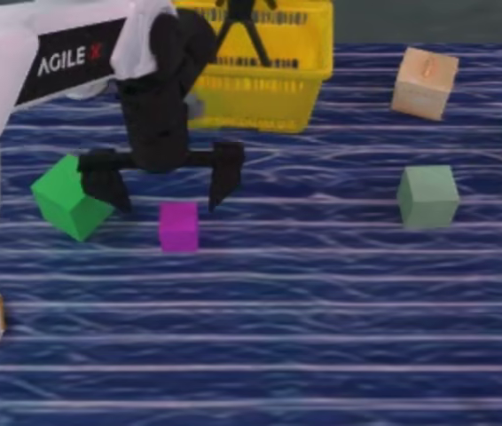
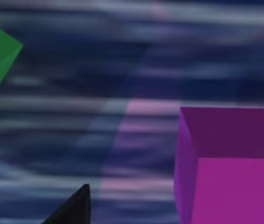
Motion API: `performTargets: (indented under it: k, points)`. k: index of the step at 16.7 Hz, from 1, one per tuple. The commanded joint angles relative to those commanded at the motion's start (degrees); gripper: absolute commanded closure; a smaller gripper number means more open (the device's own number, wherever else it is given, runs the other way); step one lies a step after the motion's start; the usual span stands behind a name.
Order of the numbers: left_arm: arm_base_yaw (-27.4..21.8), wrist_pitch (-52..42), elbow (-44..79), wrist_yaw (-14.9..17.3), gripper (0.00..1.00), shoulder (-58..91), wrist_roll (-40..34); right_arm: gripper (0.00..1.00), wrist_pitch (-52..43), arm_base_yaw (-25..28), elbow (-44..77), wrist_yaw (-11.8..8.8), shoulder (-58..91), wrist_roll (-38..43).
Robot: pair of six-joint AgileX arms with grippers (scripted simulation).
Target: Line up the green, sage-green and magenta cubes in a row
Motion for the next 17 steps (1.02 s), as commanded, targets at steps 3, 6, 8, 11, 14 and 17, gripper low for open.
performTargets:
  k: [3,6,8,11,14,17]
  points:
    - [0.0,7.2,-4.2,0.0,0.0,2.6,0.0,0.0,0.0,0.0,0.0,0.0,0.0,0.0]
    - [-0.1,10.1,-6.2,0.0,0.0,3.9,-0.1,0.0,0.0,0.0,0.0,0.0,0.0,0.0]
    - [-0.1,10.1,-6.2,0.0,0.0,3.9,-0.1,0.0,0.0,0.0,0.0,0.0,0.0,0.0]
    - [-0.1,10.1,-6.2,0.0,0.15,3.9,-0.1,0.0,0.0,0.0,0.0,0.0,0.0,0.0]
    - [-0.1,10.1,-6.2,0.0,0.38,3.9,-0.1,0.0,0.0,0.0,0.0,0.0,0.0,0.0]
    - [-0.1,10.1,-6.2,0.0,0.6,3.9,-0.1,0.0,0.0,0.0,0.0,0.0,0.0,0.0]
